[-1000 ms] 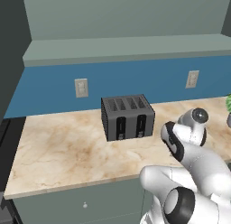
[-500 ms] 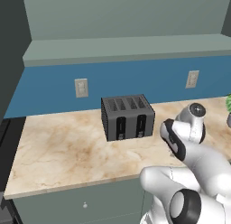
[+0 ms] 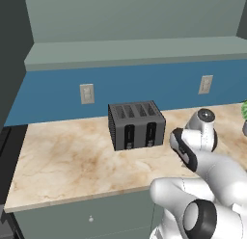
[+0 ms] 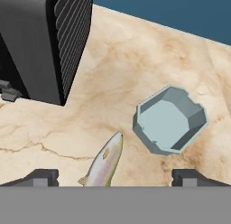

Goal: Retrieve the tupperware from the cabinet, then place the raw meat into the tupperware to avoid contamination.

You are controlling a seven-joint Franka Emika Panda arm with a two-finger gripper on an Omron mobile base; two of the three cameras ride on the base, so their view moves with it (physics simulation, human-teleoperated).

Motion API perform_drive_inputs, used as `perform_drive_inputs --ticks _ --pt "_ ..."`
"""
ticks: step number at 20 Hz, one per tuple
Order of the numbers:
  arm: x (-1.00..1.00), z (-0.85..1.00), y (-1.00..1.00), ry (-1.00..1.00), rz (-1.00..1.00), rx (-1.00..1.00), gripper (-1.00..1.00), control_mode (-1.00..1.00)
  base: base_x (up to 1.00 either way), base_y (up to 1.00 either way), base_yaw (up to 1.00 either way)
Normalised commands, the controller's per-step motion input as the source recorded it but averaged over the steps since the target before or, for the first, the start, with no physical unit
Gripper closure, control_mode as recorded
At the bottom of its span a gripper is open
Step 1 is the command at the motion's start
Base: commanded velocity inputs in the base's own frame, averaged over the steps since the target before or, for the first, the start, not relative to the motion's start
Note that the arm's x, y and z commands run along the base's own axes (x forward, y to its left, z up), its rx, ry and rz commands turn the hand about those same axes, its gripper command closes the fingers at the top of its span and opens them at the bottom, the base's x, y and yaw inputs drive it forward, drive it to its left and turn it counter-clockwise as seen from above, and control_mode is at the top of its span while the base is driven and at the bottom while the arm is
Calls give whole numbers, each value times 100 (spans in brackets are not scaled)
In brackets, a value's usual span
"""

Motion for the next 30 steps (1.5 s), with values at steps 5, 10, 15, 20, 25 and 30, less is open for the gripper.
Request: perform_drive_inputs --ticks 5,10,15,20,25,30 --pt "-5 -20 4 7 -8 0 -100 -100 0 0 0" --pt "-12 -13 0 2 -13 3 -100 -100 0 0 0" --pt "-15 -27 0 3 -11 5 -100 -100 0 0 0" --pt "-9 -28 0 1 -9 6 -100 -100 0 0 0" --pt "0 -13 -6 0 -5 6 -100 -100 0 0 0" --pt "0 -16 -2 0 -3 8 -100 -100 0 0 0"
